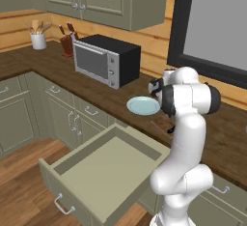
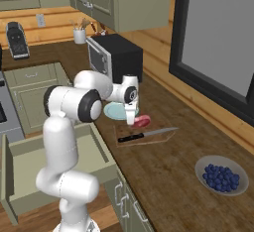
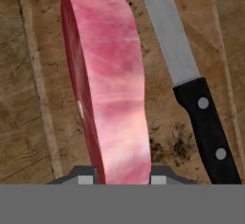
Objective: Pick up the knife from the drawer and place it on the cutting board. Then place the meat from the plate to the cutting board.
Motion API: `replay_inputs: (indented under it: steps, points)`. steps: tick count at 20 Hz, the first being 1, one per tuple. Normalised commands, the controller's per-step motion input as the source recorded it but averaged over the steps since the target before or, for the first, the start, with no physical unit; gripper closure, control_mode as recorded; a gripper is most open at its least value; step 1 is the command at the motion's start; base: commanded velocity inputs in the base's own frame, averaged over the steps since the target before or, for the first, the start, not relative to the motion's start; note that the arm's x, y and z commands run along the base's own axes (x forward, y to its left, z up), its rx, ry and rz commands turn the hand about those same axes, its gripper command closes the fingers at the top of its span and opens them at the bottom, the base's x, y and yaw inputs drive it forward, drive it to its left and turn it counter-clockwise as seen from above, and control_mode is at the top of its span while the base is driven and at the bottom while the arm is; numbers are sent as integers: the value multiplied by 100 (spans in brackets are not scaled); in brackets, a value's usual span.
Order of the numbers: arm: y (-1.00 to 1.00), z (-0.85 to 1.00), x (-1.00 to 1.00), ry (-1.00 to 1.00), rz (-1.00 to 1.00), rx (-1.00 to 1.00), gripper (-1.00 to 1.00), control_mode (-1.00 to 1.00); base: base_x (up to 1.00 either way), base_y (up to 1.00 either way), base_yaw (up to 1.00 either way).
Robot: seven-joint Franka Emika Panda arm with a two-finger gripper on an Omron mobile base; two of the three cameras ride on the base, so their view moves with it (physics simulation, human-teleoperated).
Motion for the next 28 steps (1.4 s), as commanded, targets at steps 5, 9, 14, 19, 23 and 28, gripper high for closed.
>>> replay_inputs:
  steps: [5, 9, 14, 19, 23, 28]
  points:
    - [0, -29, 0, -1, -3, 2, 100, -100, 0, 0, 0]
    - [0, -23, 0, 1, -3, 0, 100, -100, 0, 0, 0]
    - [-20, -4, -28, 0, -3, 0, 100, -100, 0, 0, 0]
    - [-6, 5, -22, 5, 0, -1, 100, -100, 0, 0, 0]
    - [14, -6, -3, 0, 0, -3, 100, -100, 0, 0, 0]
    - [10, -17, 0, -2, 0, 0, -100, -100, 0, 0, 0]
